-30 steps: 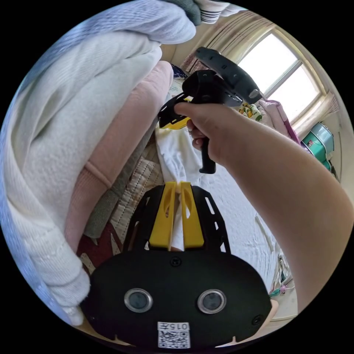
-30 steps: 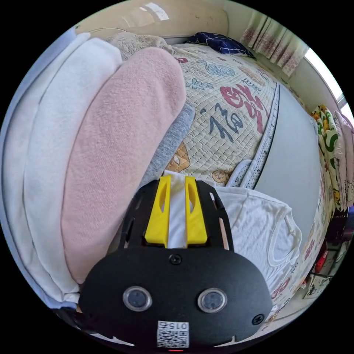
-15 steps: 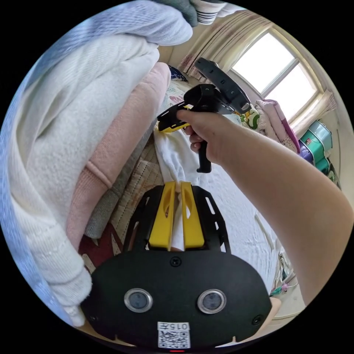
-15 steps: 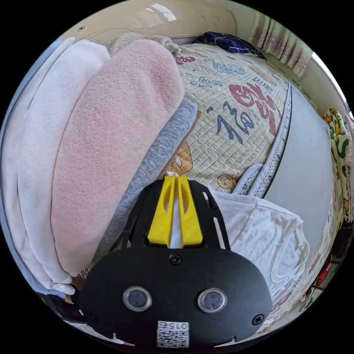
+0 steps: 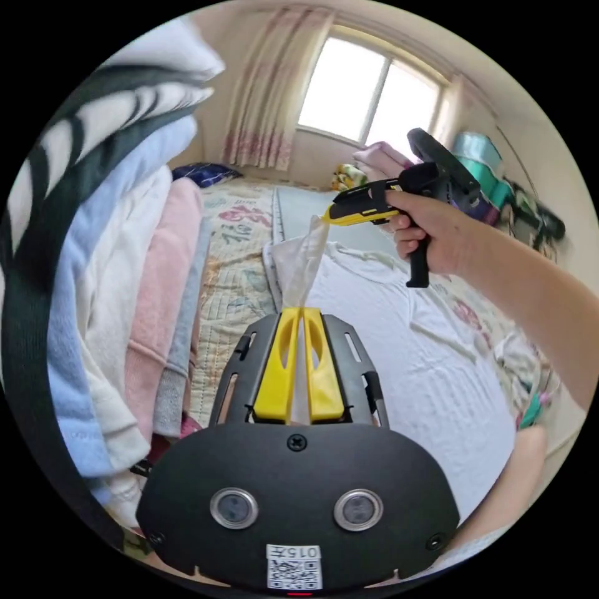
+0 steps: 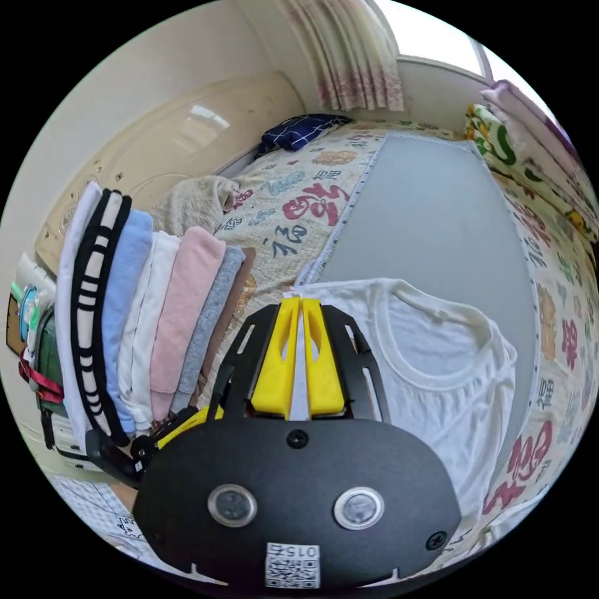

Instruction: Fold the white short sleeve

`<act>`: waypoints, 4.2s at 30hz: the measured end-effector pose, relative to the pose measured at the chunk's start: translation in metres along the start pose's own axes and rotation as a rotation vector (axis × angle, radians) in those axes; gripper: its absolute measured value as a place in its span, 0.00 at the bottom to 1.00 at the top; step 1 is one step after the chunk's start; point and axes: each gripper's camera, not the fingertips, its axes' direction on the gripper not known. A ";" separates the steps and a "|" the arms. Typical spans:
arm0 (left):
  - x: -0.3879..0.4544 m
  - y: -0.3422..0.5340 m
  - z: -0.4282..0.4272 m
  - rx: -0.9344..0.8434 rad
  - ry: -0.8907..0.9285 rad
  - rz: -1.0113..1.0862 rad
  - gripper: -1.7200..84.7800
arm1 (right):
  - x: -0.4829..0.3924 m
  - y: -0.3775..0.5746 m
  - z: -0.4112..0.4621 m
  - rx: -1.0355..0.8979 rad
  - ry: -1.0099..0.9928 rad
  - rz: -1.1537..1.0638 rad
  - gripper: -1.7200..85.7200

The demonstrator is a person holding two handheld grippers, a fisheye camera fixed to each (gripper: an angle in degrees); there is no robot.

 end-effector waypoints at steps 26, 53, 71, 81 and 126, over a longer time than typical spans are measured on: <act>-0.016 -0.072 0.064 -0.252 0.249 0.085 0.09 | 0.084 -0.003 -0.058 -0.145 0.093 0.053 0.06; -0.030 -0.113 0.065 -0.295 0.291 0.095 0.02 | 0.064 -0.077 -0.139 -0.111 0.097 0.174 0.02; -0.088 -0.185 0.068 -0.134 0.316 -0.162 0.15 | 0.107 -0.157 -0.237 -0.008 0.265 0.152 0.13; -0.066 -0.284 0.161 -0.275 0.033 -0.005 0.15 | 0.108 -0.236 -0.223 -0.026 0.200 0.174 0.16; -0.052 -0.022 -0.107 -0.246 0.460 0.310 0.02 | -0.231 0.014 -0.620 0.085 0.018 -0.190 0.02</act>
